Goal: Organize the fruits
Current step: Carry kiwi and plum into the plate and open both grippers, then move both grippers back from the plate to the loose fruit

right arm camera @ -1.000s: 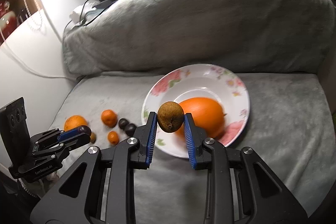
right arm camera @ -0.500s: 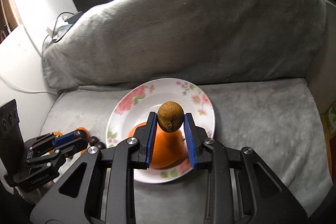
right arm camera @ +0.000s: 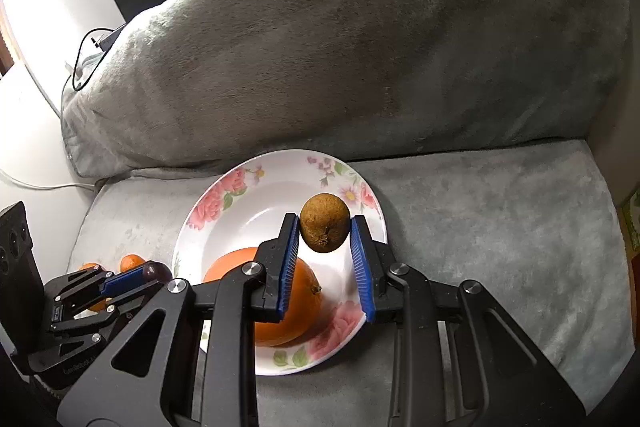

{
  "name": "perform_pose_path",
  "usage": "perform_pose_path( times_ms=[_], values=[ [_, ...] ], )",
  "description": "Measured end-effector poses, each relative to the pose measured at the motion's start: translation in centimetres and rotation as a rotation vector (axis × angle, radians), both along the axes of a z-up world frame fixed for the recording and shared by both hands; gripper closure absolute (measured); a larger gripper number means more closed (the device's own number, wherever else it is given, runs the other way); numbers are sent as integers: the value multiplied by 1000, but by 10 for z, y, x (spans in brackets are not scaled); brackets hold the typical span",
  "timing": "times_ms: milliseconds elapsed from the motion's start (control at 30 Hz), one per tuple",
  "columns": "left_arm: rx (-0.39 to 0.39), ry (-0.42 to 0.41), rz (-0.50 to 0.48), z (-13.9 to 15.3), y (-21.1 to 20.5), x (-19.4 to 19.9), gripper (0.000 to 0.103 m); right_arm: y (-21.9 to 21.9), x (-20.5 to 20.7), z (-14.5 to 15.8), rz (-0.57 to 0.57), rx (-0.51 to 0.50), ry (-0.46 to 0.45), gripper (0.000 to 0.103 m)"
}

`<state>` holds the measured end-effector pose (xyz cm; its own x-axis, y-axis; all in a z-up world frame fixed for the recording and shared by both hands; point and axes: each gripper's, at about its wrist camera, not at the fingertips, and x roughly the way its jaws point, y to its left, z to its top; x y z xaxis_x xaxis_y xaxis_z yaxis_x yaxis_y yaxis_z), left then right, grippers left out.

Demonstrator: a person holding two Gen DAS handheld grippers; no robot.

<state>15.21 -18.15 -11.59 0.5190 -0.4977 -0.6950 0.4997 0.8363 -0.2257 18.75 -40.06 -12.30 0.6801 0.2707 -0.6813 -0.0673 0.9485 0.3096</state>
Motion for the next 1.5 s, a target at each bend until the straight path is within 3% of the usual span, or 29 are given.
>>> perform_pose_path(
  times_ms=[300, 367, 400, 433, 500, 567, 667, 1000, 1500],
  values=[
    [7, -6, -20, -1, -5, -1, 77, 0, 1, 0, 3, 4, -2, 75],
    [16, -19, -28, -1, -7, -3, 65, 1, -1, 2, 5, -1, -8, 57],
    [18, -25, -31, 0, -8, -3, 58, 2, -2, 4, 1, -7, -14, 39],
    [18, -32, -33, 1, -8, -4, 52, 3, -3, 6, -10, -14, -26, 29],
    [18, -41, -31, 1, -8, -5, 42, 3, -5, 10, -13, -13, -42, 29],
    [11, -45, -34, 2, -6, -6, 39, 3, -7, 13, -13, -13, -45, 27],
    [10, -51, -37, 3, -6, -7, 34, 4, -10, 15, -12, -21, -54, 16],
    [11, -89, -15, 14, 8, -13, 31, 8, -21, 25, -4, -10, -79, 14],
    [-39, -72, 141, 26, 92, 1, 31, 39, -60, 43, 88, -11, -135, 14]
  ],
)
